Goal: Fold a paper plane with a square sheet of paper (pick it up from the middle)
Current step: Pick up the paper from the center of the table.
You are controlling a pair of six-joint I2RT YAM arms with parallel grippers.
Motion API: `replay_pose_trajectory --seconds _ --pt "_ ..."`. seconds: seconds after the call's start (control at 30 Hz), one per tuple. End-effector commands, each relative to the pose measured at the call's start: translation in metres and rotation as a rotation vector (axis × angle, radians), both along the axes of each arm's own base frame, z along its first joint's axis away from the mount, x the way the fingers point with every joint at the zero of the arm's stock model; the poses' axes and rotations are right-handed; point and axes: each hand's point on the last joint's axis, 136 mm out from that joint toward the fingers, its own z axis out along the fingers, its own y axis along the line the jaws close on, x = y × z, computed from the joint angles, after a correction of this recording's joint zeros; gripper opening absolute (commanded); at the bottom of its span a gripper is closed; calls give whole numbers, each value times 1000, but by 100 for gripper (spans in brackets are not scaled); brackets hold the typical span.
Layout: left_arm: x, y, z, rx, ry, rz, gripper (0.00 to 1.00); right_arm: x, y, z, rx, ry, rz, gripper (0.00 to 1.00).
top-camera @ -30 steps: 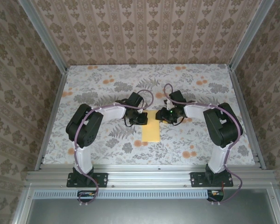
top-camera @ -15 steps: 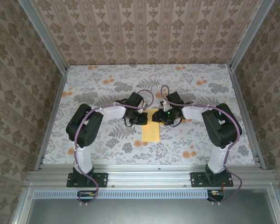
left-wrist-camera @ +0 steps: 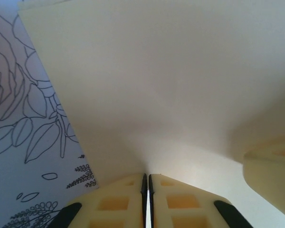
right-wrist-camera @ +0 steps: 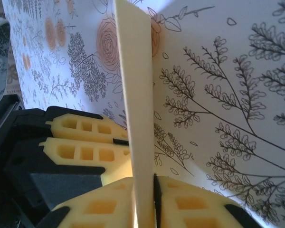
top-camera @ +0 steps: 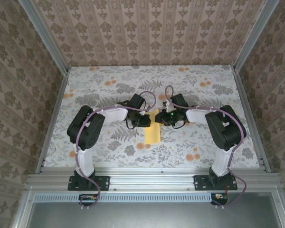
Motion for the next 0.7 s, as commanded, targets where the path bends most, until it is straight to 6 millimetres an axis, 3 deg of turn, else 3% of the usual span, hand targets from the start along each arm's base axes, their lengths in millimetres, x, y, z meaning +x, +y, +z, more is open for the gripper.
replay_pose_trajectory --seconds 0.0,0.13,0.3,0.43,0.67 --pt "-2 5 20 -13 2 0 17 -1 1 -1 38 19 4 14" --pt "4 8 50 -40 -54 -3 24 1 3 13 68 0 4 7" --pt "10 20 86 -79 -112 23 34 4 8 46 128 -41 3 3" --pt "9 30 107 -121 -139 57 45 7 9 75 186 -73 -9 2" --pt "1 41 134 -259 -145 133 54 16 9 126 301 -133 -48 1"
